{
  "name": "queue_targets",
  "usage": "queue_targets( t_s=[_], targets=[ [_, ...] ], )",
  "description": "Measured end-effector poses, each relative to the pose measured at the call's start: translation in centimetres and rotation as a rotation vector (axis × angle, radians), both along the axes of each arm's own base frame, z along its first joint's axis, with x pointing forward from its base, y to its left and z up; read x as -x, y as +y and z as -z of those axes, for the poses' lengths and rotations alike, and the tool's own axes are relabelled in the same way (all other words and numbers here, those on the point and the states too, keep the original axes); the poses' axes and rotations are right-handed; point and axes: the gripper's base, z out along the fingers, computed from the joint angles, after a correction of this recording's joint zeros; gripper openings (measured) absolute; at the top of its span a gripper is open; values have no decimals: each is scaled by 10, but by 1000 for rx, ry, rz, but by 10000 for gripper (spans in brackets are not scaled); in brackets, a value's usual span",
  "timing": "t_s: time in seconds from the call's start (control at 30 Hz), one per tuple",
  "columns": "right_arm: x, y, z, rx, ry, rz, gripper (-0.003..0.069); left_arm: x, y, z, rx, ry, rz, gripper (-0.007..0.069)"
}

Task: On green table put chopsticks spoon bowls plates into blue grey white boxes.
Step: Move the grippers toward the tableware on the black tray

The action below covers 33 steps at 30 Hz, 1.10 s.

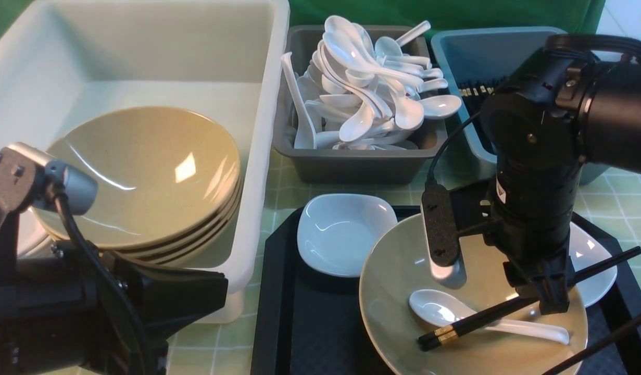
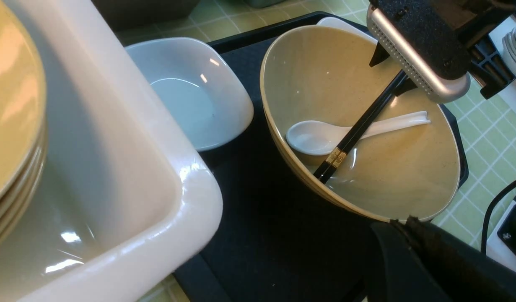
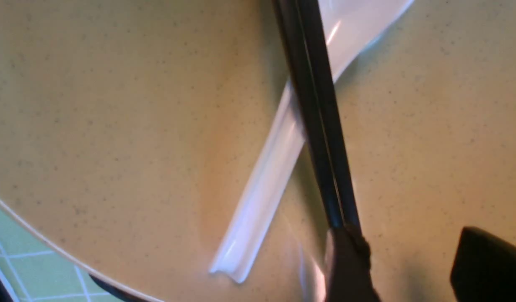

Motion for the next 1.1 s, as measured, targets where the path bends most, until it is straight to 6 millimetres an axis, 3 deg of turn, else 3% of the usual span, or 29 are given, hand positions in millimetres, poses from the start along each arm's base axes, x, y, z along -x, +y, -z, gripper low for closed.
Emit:
queue_targets(
  t_s=[0.37,0.67,0.8,0.9,0.97,1.1],
  targets=[
    [11,-8,24,37,55,-10,350,0,0,0,0,1,1,-2],
    [3,-15,28,8,20,13,342,0,0,0,0,2,2,-2],
    [1,-20,28,10,23,31,281,0,0,0,0,2,2,-2],
    [1,-22,28,15,31,41,147,0,0,0,-1,1,3,-2],
    [1,-22,28,17,34,42,114,0,0,0,-2,0,4,-2],
    [2,-23,28,22,45,44,114,0,0,0,-2,-1,4,-2]
  ],
)
